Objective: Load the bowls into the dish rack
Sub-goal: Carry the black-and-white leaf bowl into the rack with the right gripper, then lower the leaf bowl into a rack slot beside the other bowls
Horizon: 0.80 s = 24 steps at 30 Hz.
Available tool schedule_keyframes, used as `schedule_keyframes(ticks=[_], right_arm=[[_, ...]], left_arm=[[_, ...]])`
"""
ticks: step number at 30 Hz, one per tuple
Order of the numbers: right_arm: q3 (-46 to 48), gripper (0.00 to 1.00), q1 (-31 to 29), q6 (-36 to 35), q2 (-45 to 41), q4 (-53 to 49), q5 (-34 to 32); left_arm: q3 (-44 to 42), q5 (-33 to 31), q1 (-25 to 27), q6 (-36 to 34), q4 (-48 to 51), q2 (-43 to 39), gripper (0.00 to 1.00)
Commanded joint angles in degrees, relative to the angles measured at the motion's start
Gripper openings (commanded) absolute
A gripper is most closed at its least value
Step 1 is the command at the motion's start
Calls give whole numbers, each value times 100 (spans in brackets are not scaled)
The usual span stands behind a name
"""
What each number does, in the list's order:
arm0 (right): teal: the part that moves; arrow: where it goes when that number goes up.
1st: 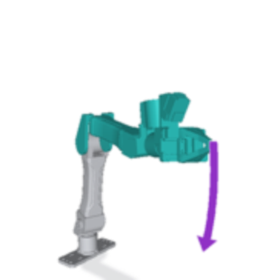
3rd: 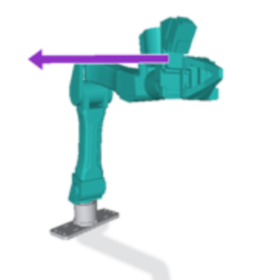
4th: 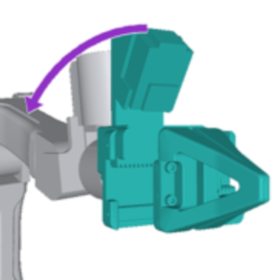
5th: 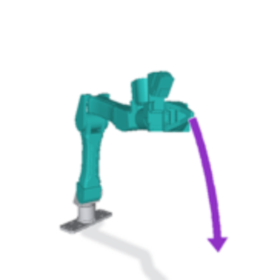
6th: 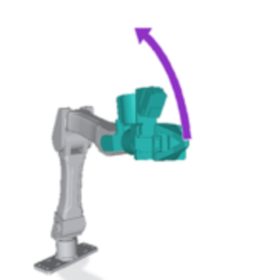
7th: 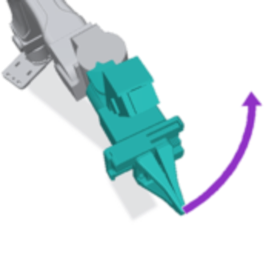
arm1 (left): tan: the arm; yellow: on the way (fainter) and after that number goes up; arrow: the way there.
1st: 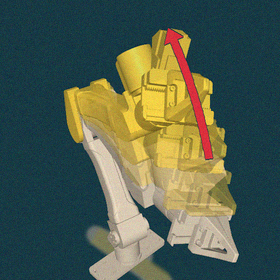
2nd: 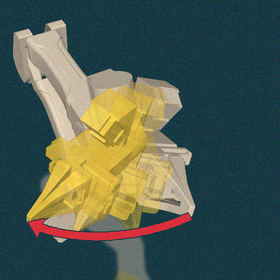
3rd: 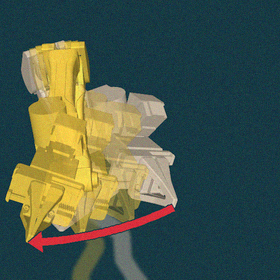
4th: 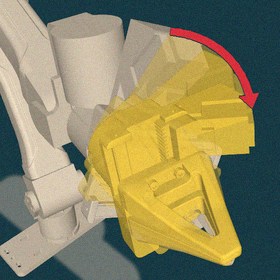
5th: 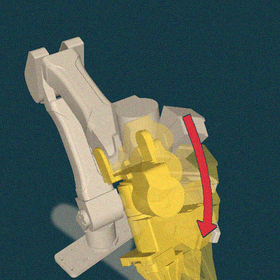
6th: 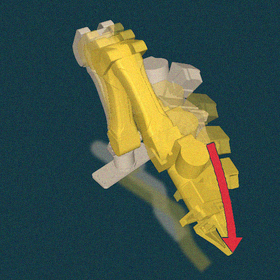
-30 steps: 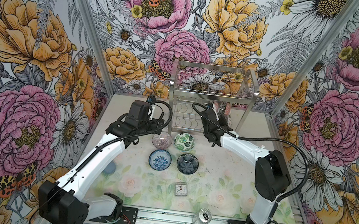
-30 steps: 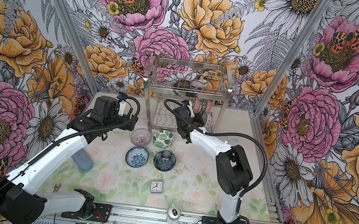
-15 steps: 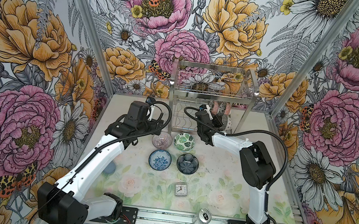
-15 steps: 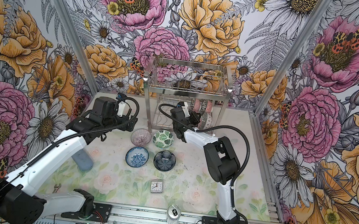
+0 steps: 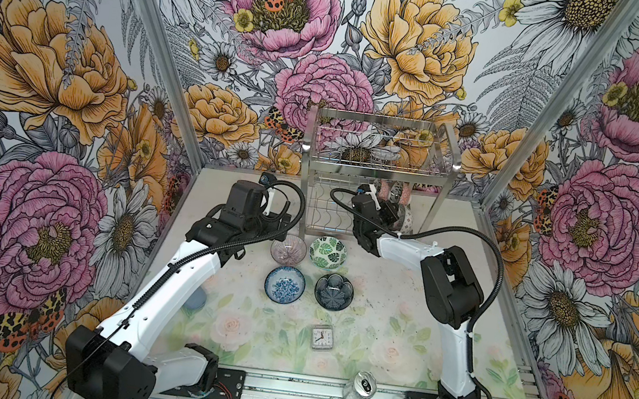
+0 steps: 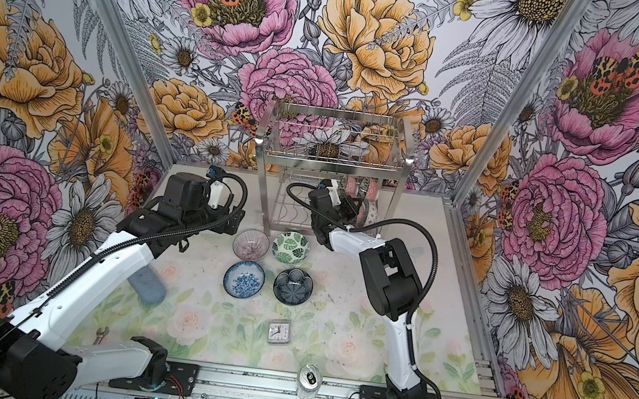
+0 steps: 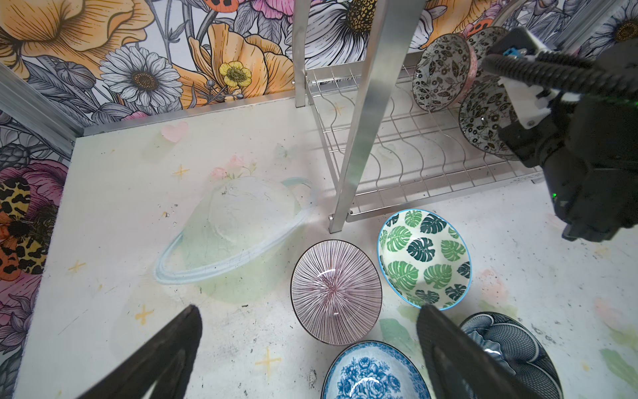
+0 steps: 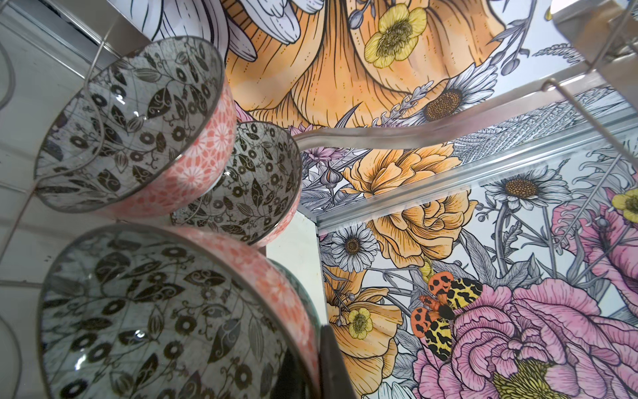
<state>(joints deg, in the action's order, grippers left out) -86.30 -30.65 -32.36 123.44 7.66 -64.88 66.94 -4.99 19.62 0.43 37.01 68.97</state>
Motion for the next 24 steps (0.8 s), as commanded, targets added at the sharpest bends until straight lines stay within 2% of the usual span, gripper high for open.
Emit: schedule_keyframes(ticks=[1,24], right_arm=[[-289,0,58,-56,72,349,-174],[-718,0,-29,-165,566,180,-146]], left_arm=[[-57,113,-50,-38,-184,-122,99],[-51,113,-72,-43,-181,-103,99]])
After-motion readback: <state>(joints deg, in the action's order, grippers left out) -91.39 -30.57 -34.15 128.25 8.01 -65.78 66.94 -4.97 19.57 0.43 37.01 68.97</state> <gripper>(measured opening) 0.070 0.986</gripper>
